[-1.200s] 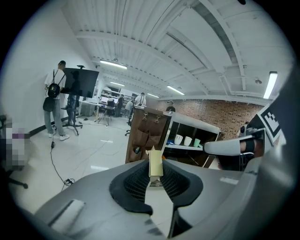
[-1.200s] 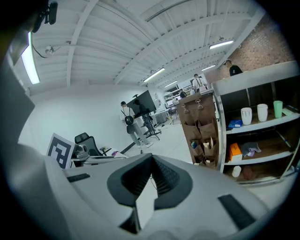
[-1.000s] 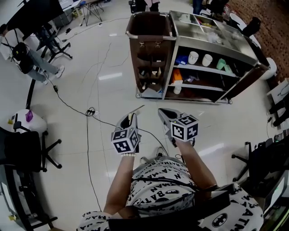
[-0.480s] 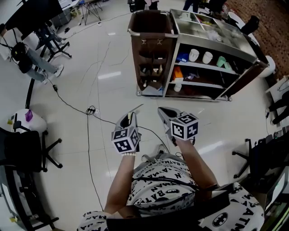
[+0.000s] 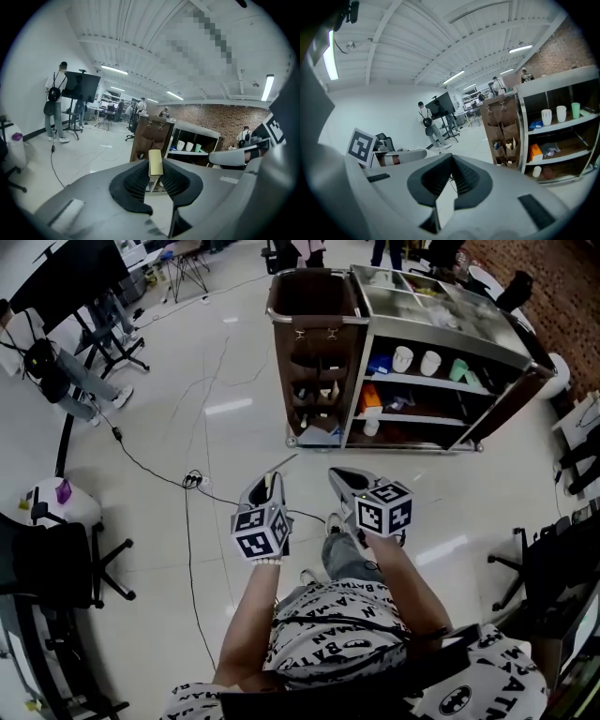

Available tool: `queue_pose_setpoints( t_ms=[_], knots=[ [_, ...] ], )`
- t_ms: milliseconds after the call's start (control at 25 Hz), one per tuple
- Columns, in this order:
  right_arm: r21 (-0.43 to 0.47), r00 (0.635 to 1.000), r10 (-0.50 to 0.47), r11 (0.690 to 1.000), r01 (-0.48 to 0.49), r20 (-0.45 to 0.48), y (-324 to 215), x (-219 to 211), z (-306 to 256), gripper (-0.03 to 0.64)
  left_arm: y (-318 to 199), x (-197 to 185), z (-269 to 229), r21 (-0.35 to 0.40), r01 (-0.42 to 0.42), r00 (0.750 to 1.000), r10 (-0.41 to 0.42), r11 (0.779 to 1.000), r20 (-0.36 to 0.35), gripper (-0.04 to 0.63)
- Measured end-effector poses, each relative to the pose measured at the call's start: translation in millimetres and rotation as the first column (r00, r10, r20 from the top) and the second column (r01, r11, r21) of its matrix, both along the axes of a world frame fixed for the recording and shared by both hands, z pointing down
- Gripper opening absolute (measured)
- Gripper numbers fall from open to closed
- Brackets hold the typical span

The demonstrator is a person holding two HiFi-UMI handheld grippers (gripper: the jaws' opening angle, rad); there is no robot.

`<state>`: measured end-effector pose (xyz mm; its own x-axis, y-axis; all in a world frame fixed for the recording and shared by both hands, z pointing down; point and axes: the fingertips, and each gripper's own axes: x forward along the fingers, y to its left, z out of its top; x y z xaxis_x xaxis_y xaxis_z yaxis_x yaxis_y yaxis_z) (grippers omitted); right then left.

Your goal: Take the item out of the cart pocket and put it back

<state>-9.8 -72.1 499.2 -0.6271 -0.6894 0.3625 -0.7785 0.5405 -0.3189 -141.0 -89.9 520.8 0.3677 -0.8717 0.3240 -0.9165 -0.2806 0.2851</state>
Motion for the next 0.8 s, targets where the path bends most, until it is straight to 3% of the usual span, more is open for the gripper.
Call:
queue_pose_setpoints(
  t_ms=[280,480,800],
  knots=[
    [0.030,1.000,0.005,1.000,-0.005,0.021,-38.6,-0.4,-8.6,0.000,-59.7,-4.4,-30.2,0.066,-0.002,1.000,0.001,0.998,0.011,0.066],
    [0.042,0.999,0.003,0.999,-0.005,0.035,-97.1,6.8,-9.9,0.000,-139.5,5.6,-55.6,0.118,0.004,1.000,-0.006,0.993,0.018,0.066],
    [0.041,0.999,0.020,0.999,-0.021,0.033,-191.8,38.8,-13.2,0.000,-256.5,38.7,-60.9,0.119,-0.008,1.000,0.005,0.993,0.025,0.066]
  ],
)
